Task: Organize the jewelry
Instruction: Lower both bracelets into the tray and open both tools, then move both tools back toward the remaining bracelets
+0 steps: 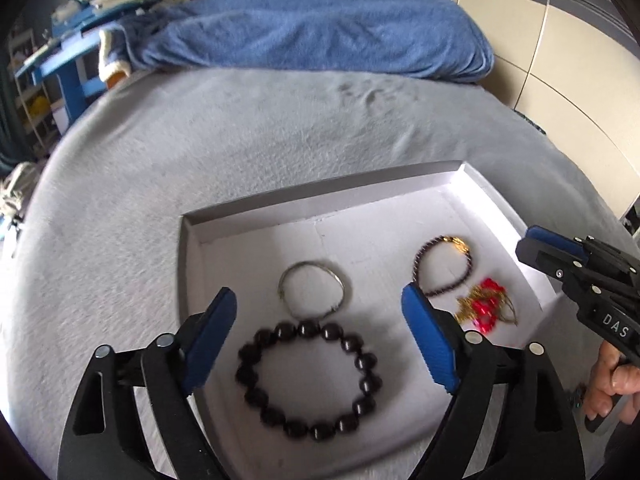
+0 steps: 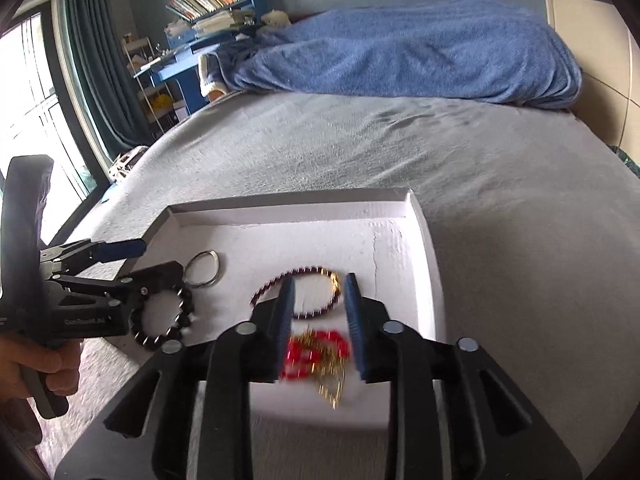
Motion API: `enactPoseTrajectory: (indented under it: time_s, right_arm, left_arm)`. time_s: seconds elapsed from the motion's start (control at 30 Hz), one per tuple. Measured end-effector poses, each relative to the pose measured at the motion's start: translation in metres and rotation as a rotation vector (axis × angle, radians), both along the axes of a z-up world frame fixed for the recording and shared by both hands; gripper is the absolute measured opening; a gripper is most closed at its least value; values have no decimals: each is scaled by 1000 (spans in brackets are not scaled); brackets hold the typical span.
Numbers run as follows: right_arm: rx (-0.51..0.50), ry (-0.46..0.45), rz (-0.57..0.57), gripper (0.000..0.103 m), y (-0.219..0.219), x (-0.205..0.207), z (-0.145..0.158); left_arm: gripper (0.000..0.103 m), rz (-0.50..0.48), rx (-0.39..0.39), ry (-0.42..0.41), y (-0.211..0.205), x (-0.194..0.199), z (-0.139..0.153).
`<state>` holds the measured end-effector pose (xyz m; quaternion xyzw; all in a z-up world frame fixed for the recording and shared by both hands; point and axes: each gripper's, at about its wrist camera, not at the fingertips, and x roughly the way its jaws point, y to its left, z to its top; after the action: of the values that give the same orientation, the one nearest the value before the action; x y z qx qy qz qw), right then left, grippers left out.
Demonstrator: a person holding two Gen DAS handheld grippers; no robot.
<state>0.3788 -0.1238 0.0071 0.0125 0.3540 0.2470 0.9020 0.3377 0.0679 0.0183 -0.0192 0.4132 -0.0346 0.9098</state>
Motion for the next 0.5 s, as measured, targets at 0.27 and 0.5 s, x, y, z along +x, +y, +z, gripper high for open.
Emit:
enactPoseTrajectory:
  time_s: [0.27, 0.5]
  right_arm:
    - [41, -26, -35, 50, -30, -65, 6]
    - [28, -42, -70, 56, -56, -126, 2]
  left_arm:
    - [90, 10, -34, -73, -11, -74, 15]
    - [91, -3, -31, -101, -27, -137, 9]
